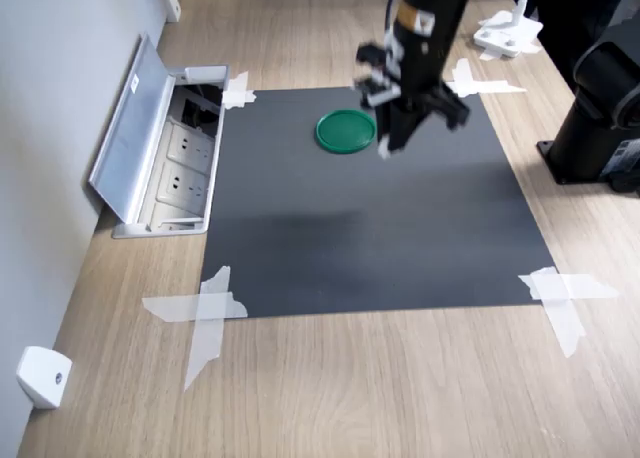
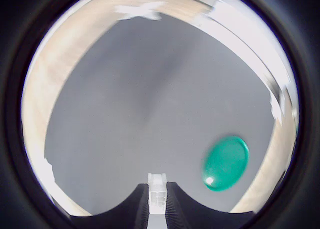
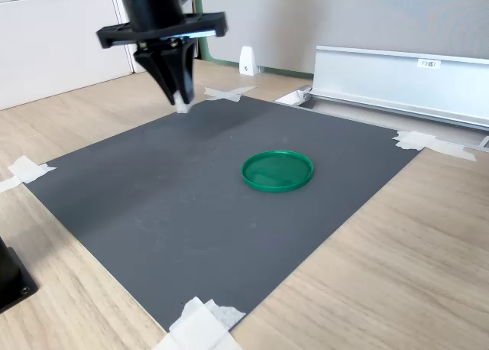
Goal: Grasp a white terminal and put it on the green lid.
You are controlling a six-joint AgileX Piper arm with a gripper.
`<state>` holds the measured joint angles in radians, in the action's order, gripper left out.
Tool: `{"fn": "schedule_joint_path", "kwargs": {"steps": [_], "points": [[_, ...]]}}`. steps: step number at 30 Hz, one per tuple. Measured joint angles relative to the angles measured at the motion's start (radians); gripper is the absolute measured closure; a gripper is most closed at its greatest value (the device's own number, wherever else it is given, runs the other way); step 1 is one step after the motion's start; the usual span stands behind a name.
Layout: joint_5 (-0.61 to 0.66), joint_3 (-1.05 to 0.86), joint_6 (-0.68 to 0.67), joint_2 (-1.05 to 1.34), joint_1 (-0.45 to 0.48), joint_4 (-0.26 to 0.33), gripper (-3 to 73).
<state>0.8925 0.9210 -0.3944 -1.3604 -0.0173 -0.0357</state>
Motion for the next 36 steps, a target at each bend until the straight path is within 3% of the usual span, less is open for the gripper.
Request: {"fn": "schedule_joint_path", "kwargs": {"steps": [6, 10, 21, 30, 36], "points": [[-0.042, 0.000, -0.061, -0.011, 0.247, -0.002, 60.7], [-0.113, 0.000, -0.144, -0.068, 0.341, -0.003, 60.7], [-0.287, 0.000, -0.171, -0.247, 0.357, 0.055, 60.7], [-0.268, 0.000, -0.163, -0.271, 0.357, 0.136, 60.1], [-0.269, 0.000, -0.170, -0.271, 0.357, 0.148, 52.3]]}}
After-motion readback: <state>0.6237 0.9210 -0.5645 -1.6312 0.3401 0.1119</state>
